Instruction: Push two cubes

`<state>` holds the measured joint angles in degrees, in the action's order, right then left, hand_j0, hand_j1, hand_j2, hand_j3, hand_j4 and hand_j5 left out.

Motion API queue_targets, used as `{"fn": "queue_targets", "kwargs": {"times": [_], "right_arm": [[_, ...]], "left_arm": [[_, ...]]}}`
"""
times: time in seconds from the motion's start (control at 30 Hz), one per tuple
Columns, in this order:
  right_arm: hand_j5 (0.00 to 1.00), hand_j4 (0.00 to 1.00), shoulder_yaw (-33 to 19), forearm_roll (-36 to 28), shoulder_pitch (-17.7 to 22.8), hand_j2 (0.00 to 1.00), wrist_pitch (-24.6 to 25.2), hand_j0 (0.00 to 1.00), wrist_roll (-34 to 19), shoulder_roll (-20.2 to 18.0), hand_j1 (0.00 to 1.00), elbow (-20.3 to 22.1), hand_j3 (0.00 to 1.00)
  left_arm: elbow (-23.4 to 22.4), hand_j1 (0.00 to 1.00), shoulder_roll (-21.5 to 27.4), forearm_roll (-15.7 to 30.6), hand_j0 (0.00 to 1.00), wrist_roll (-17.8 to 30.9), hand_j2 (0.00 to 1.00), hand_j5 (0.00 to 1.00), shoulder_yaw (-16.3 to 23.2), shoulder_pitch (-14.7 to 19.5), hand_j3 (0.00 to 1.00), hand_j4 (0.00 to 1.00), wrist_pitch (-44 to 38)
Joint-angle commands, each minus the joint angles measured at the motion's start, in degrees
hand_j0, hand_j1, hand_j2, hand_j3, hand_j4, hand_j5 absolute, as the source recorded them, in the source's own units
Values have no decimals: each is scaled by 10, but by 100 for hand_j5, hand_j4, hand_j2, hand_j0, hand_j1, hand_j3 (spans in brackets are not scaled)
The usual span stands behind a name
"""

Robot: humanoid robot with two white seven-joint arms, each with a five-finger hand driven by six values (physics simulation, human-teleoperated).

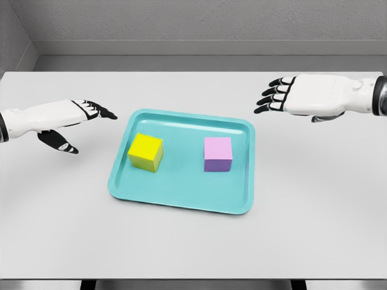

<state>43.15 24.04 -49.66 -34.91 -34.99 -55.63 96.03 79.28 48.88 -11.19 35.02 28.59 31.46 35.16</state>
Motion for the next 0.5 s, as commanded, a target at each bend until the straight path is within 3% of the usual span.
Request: {"fn": "queue_targets", "kwargs": {"times": [0.0, 0.07, 0.1, 0.17, 0.2, 0.23, 0.27, 0.33, 0.47], "right_arm": [[100, 100, 1, -2, 0, 100, 5, 100, 0, -2, 100, 1, 100], [100, 100, 1, -4, -12, 100, 4, 100, 0, -13, 100, -1, 100], [100, 100, 2, -5, -18, 100, 2, 100, 0, -36, 100, -5, 100], [97, 97, 7, 2, -18, 97, -1, 97, 0, -61, 97, -10, 97], [37, 37, 28, 2, -18, 37, -1, 37, 0, -59, 37, -9, 37], [0, 0, 45, 2, -20, 0, -1, 0, 0, -54, 0, -7, 0], [0, 0, 67, 4, -25, 0, -1, 0, 0, -39, 0, 2, 0], [0, 0, 119, 13, -52, 0, -1, 0, 0, -5, 0, 5, 0], [0, 0, 152, 72, -54, 0, -1, 0, 0, 58, 0, -5, 0]], "left_arm": [[0, 96, 1, 4, 96, 0, 96, 96, 1, 0, 96, 96, -2], [0, 92, 1, 4, 92, 0, 92, 92, 1, 0, 92, 92, -2], [2, 84, 2, 3, 84, 0, 84, 84, 1, 0, 84, 84, -2], [3, 55, -3, 4, 55, 0, 55, 55, 2, 5, 55, 55, -2], [2, 44, -4, 4, 44, 0, 44, 44, 9, 11, 44, 44, -2], [0, 29, -5, 3, 29, 0, 29, 29, 36, 21, 29, 29, -2], [-4, 19, -12, -1, 19, 0, 19, 19, 62, 33, 19, 19, -2], [-12, 17, -19, -5, 17, 0, 17, 17, 75, 40, 17, 17, -2], [-12, 16, -29, -16, 16, 0, 16, 16, 84, 40, 16, 16, -2]]}}
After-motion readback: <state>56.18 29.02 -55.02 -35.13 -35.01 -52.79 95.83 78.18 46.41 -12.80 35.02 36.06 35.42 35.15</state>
